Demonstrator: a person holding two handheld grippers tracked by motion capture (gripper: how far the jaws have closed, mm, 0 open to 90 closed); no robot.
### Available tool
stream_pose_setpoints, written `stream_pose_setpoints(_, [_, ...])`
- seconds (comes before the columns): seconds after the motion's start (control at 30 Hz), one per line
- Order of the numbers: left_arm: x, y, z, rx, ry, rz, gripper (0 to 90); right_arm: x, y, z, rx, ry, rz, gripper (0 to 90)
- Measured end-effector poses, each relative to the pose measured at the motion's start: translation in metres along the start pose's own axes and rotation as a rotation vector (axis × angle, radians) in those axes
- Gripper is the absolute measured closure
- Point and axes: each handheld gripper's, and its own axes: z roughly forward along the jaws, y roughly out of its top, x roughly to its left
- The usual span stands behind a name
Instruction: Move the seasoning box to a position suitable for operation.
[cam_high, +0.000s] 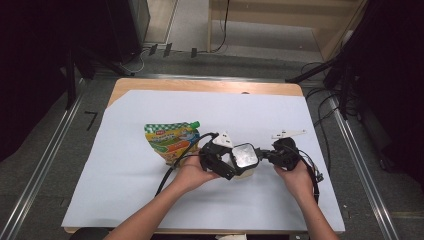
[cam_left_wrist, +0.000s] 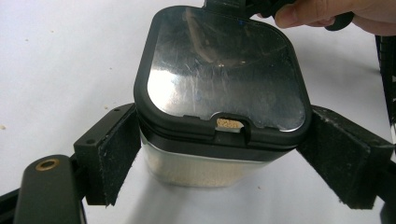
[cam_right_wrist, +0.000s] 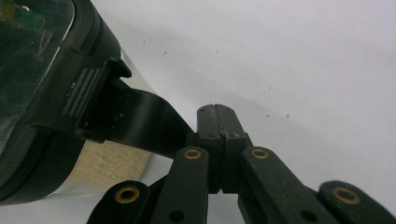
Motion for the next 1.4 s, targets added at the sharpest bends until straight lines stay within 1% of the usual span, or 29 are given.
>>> stream_pose_setpoints(0.13, [-0.001, 0.001, -0.001, -0.002, 0.009, 0.005, 15.2, 0.001, 0.0, 0.0, 0.001, 0.001, -0.016, 90.0])
stream_pose_setpoints(0.2, [-0.002, 0.001, -0.001, -0.004, 0.01, 0.009, 15.3, 0.003, -0.001, 0.0, 0.003, 0.004, -0.011, 90.0])
stream_pose_setpoints(0.3, [-0.002, 0.001, -0.003, -0.001, 0.012, 0.023, 15.3, 0.004, -0.001, 0.0, 0.004, 0.004, -0.018, 90.0])
stream_pose_setpoints(0.57, [-0.003, 0.001, -0.004, -0.009, 0.008, 0.022, 15.3, 0.005, -0.001, -0.001, 0.0, 0.014, -0.009, 90.0])
stream_pose_setpoints(0.63, [-0.004, 0.002, -0.005, -0.007, 0.012, 0.031, 15.3, 0.005, -0.001, -0.001, 0.0, 0.015, -0.005, 90.0])
stream_pose_setpoints(0.77, [-0.004, 0.002, -0.005, -0.014, 0.009, 0.028, 15.2, 0.006, -0.001, -0.001, -0.002, 0.015, -0.019, 90.0])
stream_pose_setpoints(0.93, [-0.005, 0.004, -0.007, -0.031, 0.0, 0.024, 15.0, 0.007, -0.001, -0.001, 0.0, 0.019, -0.012, 90.0])
stream_pose_setpoints(0.97, [-0.005, 0.004, -0.008, -0.041, -0.004, 0.026, 14.9, 0.007, -0.001, -0.001, 0.0, 0.019, -0.012, 90.0])
stream_pose_setpoints(1.0, [-0.005, 0.005, -0.008, -0.043, -0.01, 0.02, 15.1, 0.007, -0.001, -0.001, 0.0, 0.019, -0.011, 90.0])
stream_pose_setpoints(1.07, [-0.005, 0.006, -0.008, -0.041, -0.012, 0.016, 14.9, 0.008, -0.001, -0.001, -0.002, 0.026, -0.01, 90.0])
stream_pose_setpoints(1.13, [-0.006, 0.006, -0.009, -0.037, -0.01, 0.019, 15.0, 0.009, -0.001, -0.001, 0.0, 0.021, -0.01, 90.0])
stream_pose_setpoints(1.23, [-0.006, 0.007, -0.009, -0.03, -0.007, 0.027, 15.0, 0.009, -0.001, -0.002, -0.005, 0.026, -0.007, 90.0])
stream_pose_setpoints(1.33, [-0.007, 0.008, -0.01, -0.048, -0.009, 0.025, 15.1, 0.009, -0.001, -0.004, -0.01, 0.033, -0.003, 90.0])
stream_pose_setpoints(1.4, [-0.007, 0.009, -0.011, -0.046, -0.009, 0.027, 15.1, 0.009, -0.002, -0.004, -0.012, 0.038, -0.001, 90.0])
